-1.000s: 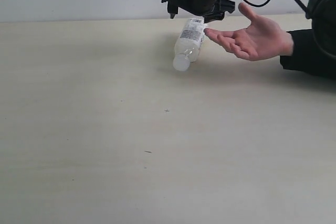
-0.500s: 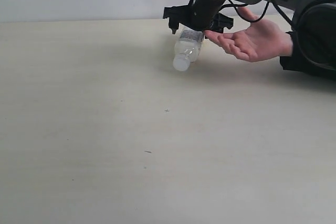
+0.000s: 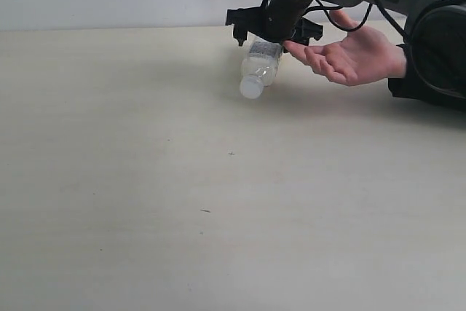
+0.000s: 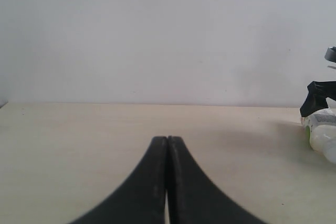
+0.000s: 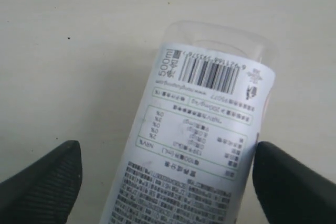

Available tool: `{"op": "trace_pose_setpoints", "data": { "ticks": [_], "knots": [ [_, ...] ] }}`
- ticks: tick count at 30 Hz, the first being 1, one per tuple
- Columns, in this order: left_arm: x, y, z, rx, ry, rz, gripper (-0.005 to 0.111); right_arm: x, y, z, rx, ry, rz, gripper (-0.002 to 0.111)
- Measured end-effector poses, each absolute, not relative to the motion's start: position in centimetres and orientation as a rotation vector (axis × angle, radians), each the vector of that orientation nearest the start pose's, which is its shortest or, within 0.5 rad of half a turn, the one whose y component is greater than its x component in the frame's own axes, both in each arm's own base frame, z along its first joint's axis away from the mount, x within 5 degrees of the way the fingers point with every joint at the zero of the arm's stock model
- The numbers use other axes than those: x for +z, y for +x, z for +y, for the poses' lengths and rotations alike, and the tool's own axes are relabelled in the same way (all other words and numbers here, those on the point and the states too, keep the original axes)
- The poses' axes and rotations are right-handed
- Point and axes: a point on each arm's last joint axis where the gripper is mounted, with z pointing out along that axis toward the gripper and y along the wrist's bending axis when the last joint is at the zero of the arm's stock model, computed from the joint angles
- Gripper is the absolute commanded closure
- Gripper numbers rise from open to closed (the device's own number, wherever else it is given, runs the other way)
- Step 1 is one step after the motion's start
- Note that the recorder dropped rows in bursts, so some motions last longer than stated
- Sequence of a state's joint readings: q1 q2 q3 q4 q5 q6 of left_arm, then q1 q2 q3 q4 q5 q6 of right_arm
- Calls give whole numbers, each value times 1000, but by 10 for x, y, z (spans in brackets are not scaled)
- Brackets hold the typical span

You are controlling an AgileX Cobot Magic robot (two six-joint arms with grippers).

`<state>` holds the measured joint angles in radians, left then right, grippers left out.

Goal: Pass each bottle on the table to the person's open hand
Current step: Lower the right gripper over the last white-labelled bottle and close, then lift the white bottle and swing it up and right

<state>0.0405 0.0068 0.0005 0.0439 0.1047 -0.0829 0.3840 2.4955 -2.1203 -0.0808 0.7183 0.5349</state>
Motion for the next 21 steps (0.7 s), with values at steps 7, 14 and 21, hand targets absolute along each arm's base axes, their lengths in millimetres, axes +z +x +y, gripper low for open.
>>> {"op": "trace_pose_setpoints", "data": {
  "ticks": [7, 14, 21],
  "knots": [
    [203, 57, 3, 5, -67, 1594, 107, 135, 506, 199, 252, 137, 2590, 28],
    [203, 57, 3, 5, -67, 1594, 107, 135, 506, 199, 252, 137, 2590, 30],
    [203, 57, 3, 5, -67, 1594, 107, 126, 506, 198, 214, 129, 2624, 30]
  ]
}}
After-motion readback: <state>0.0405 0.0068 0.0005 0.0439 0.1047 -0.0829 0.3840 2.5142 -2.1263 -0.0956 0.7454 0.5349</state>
